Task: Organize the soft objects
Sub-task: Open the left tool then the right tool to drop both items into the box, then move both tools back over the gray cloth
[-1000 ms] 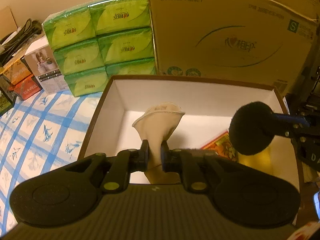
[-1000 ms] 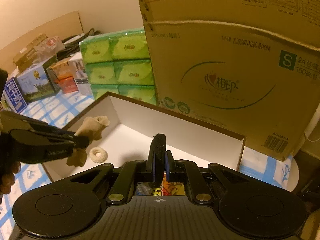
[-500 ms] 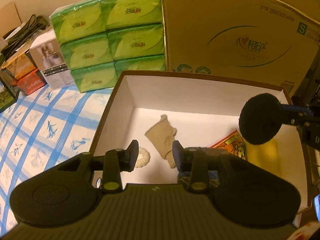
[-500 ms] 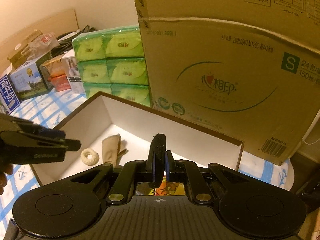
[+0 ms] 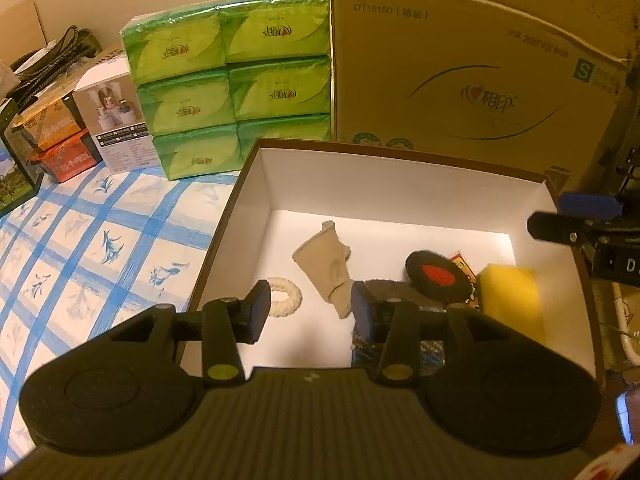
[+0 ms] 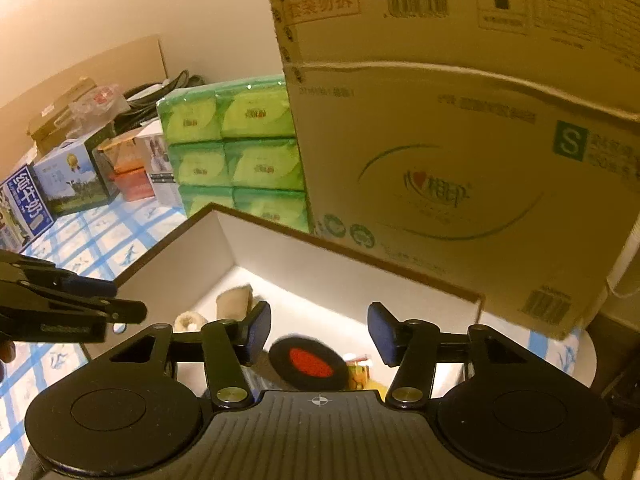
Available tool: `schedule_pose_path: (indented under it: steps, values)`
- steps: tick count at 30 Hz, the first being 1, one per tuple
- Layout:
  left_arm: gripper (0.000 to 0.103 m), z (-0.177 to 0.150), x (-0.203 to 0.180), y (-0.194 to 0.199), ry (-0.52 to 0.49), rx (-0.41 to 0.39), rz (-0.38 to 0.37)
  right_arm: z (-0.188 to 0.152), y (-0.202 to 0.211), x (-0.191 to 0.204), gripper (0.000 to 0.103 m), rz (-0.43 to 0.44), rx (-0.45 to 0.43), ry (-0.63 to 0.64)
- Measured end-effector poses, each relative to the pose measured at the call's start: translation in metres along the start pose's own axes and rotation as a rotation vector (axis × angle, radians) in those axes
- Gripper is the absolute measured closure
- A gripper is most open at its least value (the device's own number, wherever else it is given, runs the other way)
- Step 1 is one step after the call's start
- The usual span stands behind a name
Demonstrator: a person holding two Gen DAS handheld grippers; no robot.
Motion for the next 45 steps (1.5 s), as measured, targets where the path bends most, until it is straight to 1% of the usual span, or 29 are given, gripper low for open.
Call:
schedule_pose_path:
  steps: [6, 12, 19, 22, 32, 40, 42, 45]
  values:
    - [0.058, -0.012, -0.003, 0.024, -0.01, -0.011, -0.009, -0.017, 0.021, -0.002, 0.047, 0.03, 0.026, -0.001]
    - [0.055, -0.031, -0.011, 0.053, -0.011, -0.03, -0.039, -0.033, 0.043, -0.006, 0.046, 0.034, 0.045, -0.014]
    - [0.055, -0.062, -0.015, 0.089, 0.042, -0.051, -0.07, -0.051, 0.075, -0.002, 0.044, 0.051, 0.047, -0.016]
    - [0.054, -0.075, -0.014, 0.109, 0.05, -0.076, -0.05, -0.059, 0.09, 0.002, 0.044, 0.07, 0.036, -0.012]
    - [0.054, -0.127, -0.004, 0.158, 0.109, -0.1, -0.011, -0.089, 0.132, 0.016, 0.043, 0.126, 0.039, -0.03]
    - [0.054, -0.169, -0.003, 0.184, 0.15, -0.095, 0.025, -0.113, 0.157, 0.037, 0.043, 0.17, 0.057, -0.013]
    - [0.054, -0.177, -0.004, 0.19, 0.16, -0.094, 0.023, -0.118, 0.162, 0.043, 0.043, 0.174, 0.06, -0.004]
    - [0.054, -0.189, -0.005, 0.197, 0.165, -0.094, 0.039, -0.127, 0.167, 0.051, 0.043, 0.191, 0.071, -0.003]
Point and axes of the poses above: each gripper's, at about its wrist camera, not at the fingertips, and y roughly against the way its jaws point, x to its left, z to its top, the point moved 7 cm from there along -y, roughly the way its jaws point, and after that the axes turned 9 degrees about -z, right-handed, at the moved point
